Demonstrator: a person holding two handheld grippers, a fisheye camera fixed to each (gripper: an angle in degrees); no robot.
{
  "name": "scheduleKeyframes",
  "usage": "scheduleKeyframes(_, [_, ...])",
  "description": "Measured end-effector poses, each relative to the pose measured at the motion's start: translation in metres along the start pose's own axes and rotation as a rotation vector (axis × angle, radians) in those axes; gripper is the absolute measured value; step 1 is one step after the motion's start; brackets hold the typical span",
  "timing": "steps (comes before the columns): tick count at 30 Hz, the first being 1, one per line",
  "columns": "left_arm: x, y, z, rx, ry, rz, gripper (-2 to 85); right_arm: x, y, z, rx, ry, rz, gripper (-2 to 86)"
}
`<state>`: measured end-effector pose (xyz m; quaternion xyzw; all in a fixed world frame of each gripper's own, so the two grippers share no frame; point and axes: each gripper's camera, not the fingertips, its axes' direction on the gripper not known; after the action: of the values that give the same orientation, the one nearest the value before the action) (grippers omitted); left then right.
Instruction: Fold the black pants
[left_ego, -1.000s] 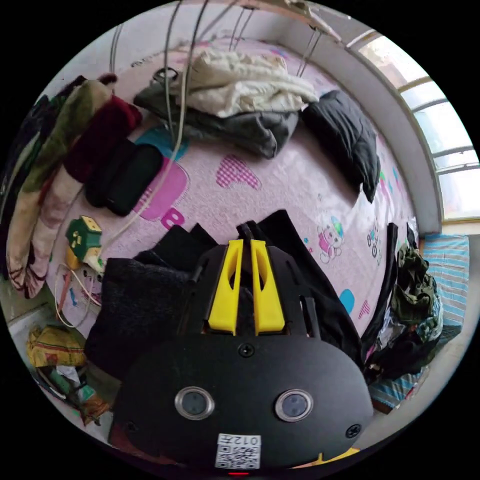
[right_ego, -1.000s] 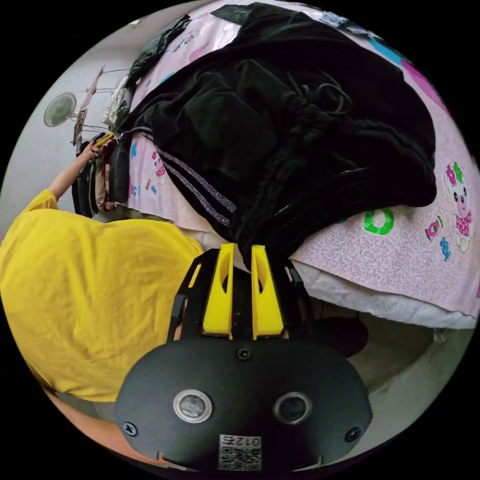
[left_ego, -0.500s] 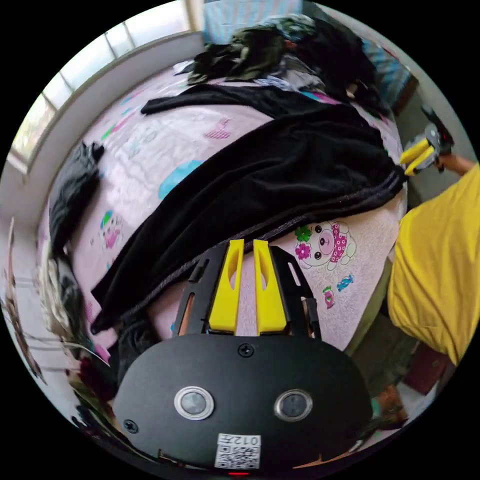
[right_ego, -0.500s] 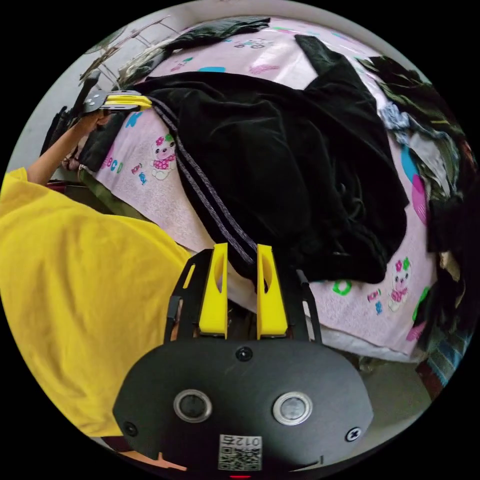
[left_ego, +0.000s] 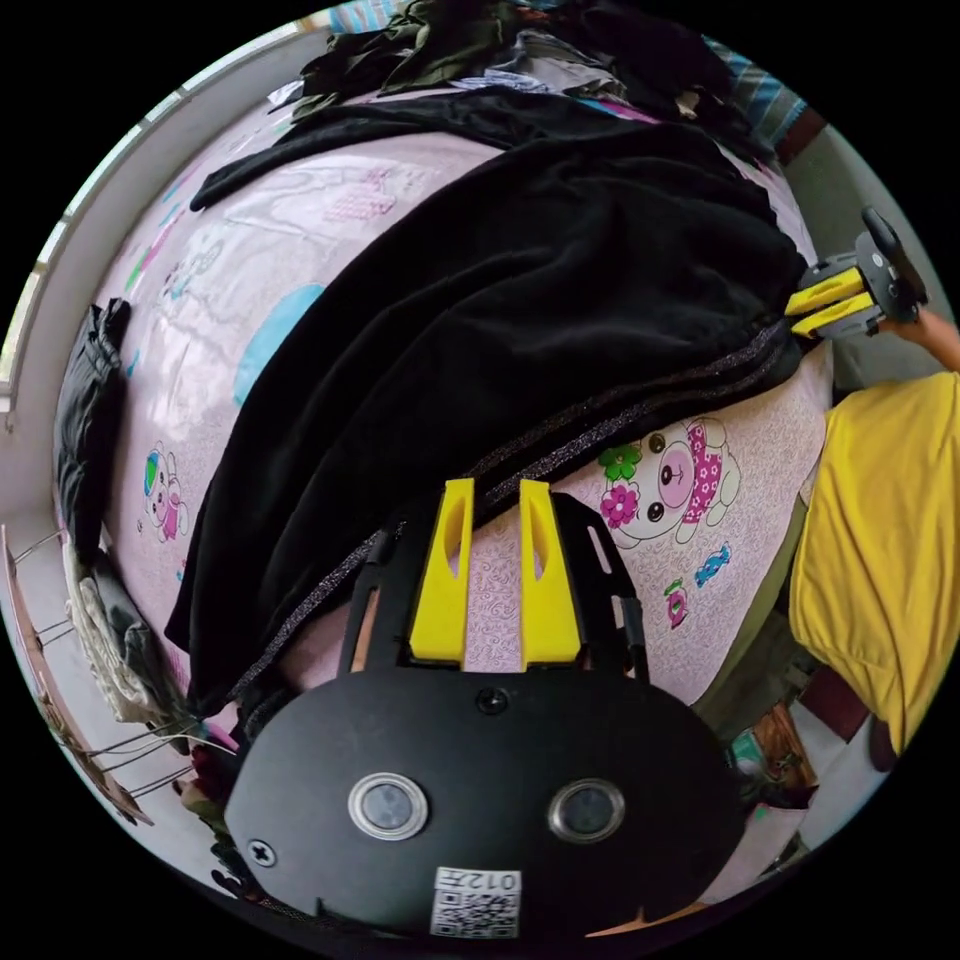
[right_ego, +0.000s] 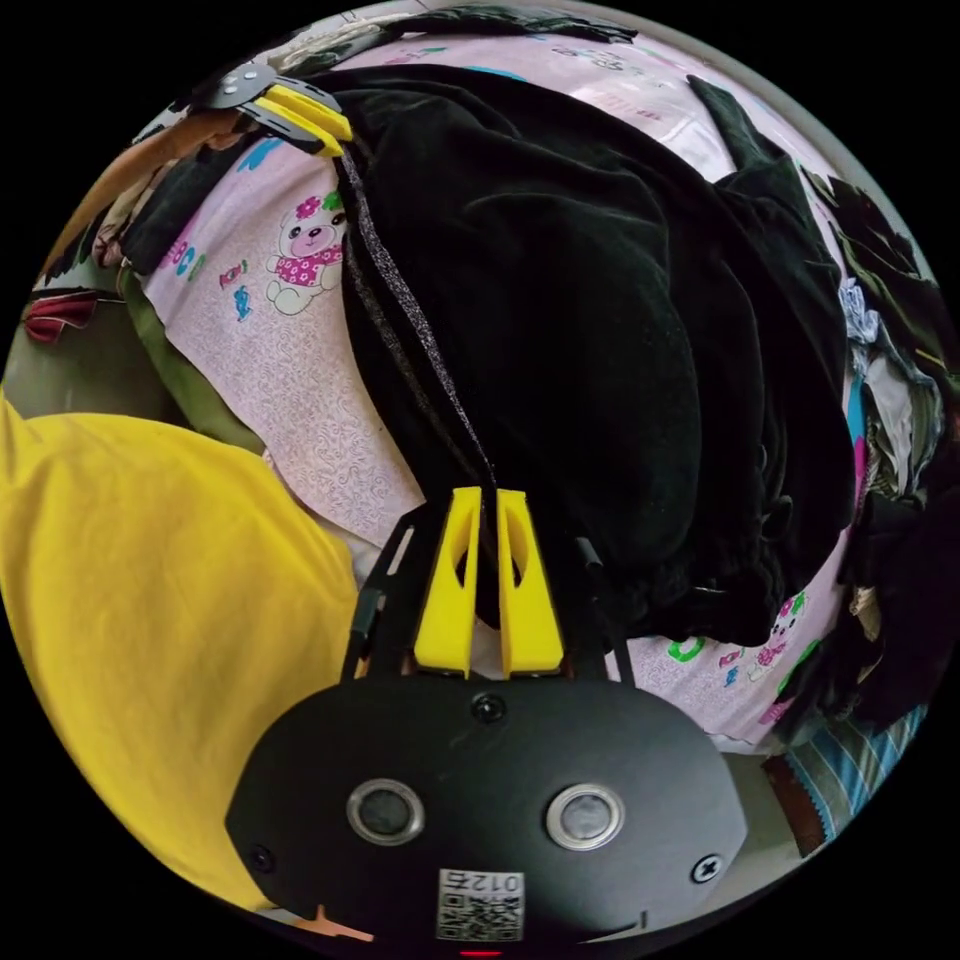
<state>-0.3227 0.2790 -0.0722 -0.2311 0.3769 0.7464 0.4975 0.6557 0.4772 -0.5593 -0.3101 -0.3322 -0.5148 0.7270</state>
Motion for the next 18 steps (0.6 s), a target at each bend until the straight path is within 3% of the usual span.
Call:
scheduleKeyframes(8, [0.017, 0.01, 0.028, 0.09, 0.013, -0.085, 0.6, -0.003, 0.056, -0.032, 0.159, -0.044, -0.08, 2.2])
scheduleKeyframes(11, [0.032, 0.021, 0.05, 0.104, 0.035, -0.128, 0.4, -0.006, 0.074, -0.027, 0.128, -0.074, -0.132, 2.1])
scheduleKeyframes(15, [0.053, 0.027, 0.102, -0.018, 0.065, -0.137, 0.4, -0.006, 0.09, -0.013, 0.084, -0.044, -0.163, 2.2])
scheduleKeyframes(18, [0.052, 0.029, 0.113, 0.04, 0.097, -0.212, 0.4, 0.001, 0.096, -0.012, 0.074, -0.091, -0.153, 2.3])
